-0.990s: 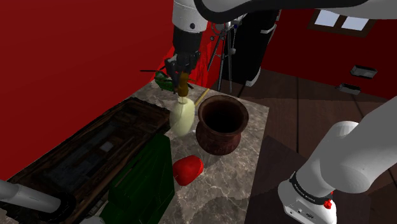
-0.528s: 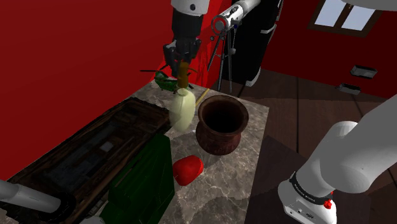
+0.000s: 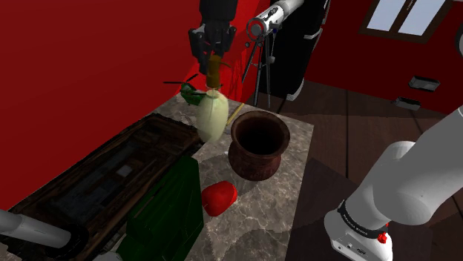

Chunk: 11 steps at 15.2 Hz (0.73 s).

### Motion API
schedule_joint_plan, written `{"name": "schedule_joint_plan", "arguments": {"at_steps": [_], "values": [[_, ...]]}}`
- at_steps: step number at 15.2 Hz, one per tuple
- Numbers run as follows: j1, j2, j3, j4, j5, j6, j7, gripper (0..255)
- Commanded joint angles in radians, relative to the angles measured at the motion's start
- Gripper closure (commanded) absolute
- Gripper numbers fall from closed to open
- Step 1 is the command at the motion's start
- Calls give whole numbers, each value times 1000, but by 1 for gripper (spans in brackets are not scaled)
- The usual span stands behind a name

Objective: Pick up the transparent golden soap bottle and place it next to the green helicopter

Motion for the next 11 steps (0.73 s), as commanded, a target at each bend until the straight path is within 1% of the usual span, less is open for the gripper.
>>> {"name": "schedule_joint_plan", "arguments": {"at_steps": [1,11], "values": [[0,9,1,39,-3,-29,3,255],[4,89,13,271,-29,-185,25,255]]}}
